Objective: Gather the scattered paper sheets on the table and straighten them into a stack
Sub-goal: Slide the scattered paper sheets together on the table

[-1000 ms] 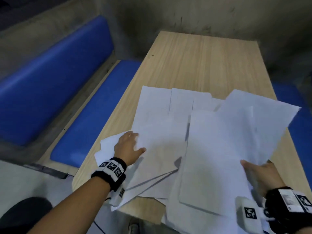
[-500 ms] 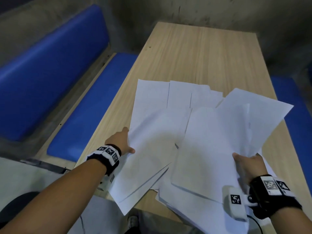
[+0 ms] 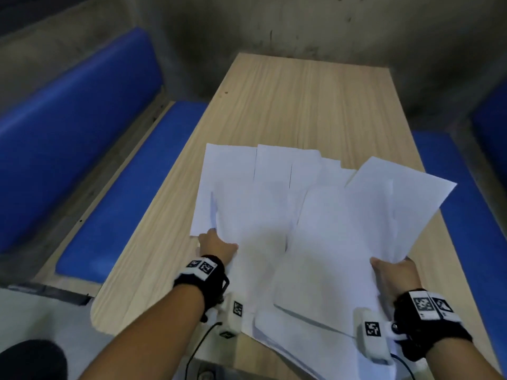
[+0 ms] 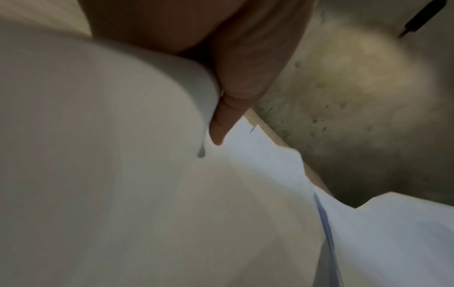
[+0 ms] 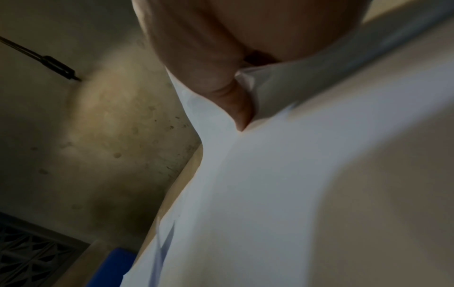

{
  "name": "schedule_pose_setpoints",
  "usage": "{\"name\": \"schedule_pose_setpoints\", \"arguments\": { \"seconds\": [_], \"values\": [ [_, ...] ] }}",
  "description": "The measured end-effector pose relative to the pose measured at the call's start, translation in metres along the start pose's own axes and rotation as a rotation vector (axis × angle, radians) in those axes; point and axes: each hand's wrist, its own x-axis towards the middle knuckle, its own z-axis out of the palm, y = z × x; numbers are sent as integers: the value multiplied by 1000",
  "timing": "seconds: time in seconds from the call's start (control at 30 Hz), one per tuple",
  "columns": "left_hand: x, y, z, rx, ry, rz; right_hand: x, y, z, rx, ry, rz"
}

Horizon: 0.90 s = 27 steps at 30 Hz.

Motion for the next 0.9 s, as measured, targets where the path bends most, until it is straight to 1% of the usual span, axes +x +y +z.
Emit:
{"name": "schedule_pose_setpoints", "arguments": {
  "seconds": [0.07, 0.13, 0.2, 0.23, 0.33, 0.37, 0.43, 0.5, 0.57, 0.67, 0.73, 0.83, 0.9],
  "values": [
    [0, 6, 16, 77, 61, -34, 5, 3, 3, -2, -7, 11],
    [1, 9, 22, 140, 86, -91, 5, -1, 3, -13, -17, 34],
    [3, 10, 25, 147, 125, -118, 5, -1, 1, -30, -10, 43],
    [4, 10, 26, 122, 123, -121, 5, 1, 0, -32, -9, 49],
    [11, 8, 27, -35, 88, -97, 6, 7, -1, -44, -8, 50],
    [12, 9, 25, -36, 81, -114, 6, 9, -1, -48, -8, 54],
    [13, 6, 22, 61, 80, -150, 5, 10, -1, -61, -13, 54],
    [10, 7, 21, 101, 59, -139, 6, 11, -1, -78, -20, 51],
    [10, 8, 25, 8, -3, -96, 4, 10, -1, -105, -32, 58],
    [9, 10, 27, -212, -117, -78, -1, 10, -1, -140, -45, 61],
    [2, 13, 29, -148, -159, -28, -3, 11, 0, -160, -44, 70],
    [-20, 19, 40, 99, -170, 96, -2, 15, 2, -178, -44, 74],
    [-37, 22, 50, 269, -208, 160, 0, 16, 4, -204, -44, 74]
  ]
}}
